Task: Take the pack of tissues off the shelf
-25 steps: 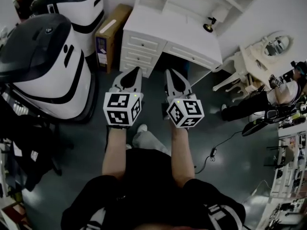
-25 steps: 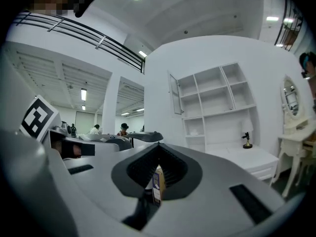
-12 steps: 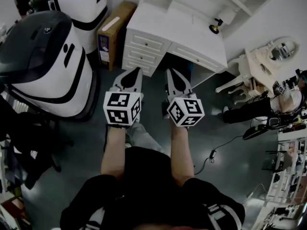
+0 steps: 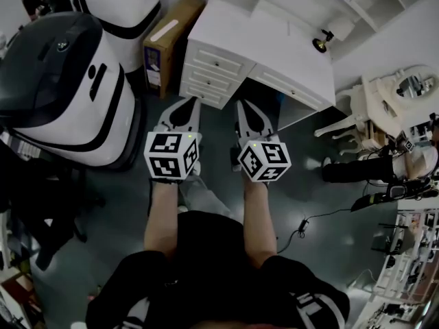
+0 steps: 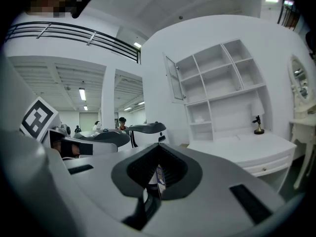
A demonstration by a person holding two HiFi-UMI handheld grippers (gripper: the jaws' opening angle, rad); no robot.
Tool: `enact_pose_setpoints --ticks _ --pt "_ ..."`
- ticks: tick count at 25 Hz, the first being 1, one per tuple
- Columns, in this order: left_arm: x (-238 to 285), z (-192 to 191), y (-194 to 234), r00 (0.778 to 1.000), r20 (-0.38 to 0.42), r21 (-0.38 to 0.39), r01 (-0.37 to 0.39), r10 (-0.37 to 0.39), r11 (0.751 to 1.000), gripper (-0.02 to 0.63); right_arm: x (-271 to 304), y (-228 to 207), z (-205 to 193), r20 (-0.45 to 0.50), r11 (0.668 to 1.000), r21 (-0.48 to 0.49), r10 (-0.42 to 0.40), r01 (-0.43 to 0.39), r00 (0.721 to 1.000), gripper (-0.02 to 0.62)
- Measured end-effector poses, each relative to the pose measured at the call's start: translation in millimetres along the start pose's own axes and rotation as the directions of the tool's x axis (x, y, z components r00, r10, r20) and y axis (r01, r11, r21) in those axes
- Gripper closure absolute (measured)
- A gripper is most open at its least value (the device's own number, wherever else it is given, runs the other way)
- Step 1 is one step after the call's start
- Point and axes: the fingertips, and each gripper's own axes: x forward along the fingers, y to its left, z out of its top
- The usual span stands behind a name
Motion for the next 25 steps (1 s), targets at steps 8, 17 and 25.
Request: enact_pose_setpoints --ticks 8,17,25 --pt "81.3 -11.6 28.5 0.999 -0.05 0.004 0.018 -0.018 1.0 0.595 65.9 -50.4 -22.3 -0.03 0.998 0.046 -0.033 0.035 0.999 0.577" --pt "162.6 10.4 30.3 0.995 -0.089 0.051 0.041 -0.037 0.998 0.595 114.7 -116.8 -2.5 0.005 0.993 0.113 -0.024 0.023 1.0 0.577" --pt "215.7 43.0 19.7 0.994 -0.093 0.126 0.06 -0.049 0.99 0.595 162.5 -152.1 36.2 0.077 0.993 0.117 0.019 -0.028 0.997 0.577"
